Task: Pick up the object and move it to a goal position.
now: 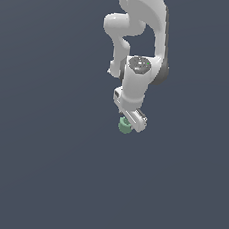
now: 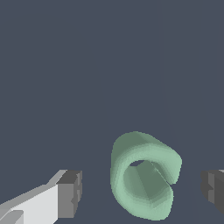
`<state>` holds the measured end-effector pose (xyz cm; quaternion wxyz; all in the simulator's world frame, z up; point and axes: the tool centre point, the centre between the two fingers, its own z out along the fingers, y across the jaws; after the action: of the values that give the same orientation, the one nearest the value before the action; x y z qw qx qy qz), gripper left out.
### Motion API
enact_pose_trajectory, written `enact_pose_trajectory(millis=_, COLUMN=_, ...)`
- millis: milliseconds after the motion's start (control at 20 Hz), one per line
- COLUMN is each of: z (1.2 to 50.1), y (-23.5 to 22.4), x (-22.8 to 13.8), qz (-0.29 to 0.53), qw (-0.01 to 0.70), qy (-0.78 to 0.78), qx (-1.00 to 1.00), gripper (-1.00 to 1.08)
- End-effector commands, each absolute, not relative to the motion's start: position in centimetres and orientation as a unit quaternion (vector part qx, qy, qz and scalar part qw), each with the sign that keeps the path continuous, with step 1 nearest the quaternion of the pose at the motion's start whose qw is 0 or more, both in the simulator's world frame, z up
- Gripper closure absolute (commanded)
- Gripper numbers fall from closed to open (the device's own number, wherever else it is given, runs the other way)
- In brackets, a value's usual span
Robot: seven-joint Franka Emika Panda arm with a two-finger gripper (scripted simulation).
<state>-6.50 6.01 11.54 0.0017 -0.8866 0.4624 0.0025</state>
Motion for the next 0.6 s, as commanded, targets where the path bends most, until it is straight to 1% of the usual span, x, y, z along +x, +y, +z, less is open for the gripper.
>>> enact_pose_trajectory(millis=0, z=11.3, y=6.3, x=-7.0, qz=0.002, qw=0.001, qy=0.488, qx=-0.873, gripper=-0.92)
enact_pose_trajectory(millis=550, z=10.6, y=6.9, x=-8.4, qz=0.000, qw=0.000, qy=0.554, qx=-0.833, gripper=-0.92)
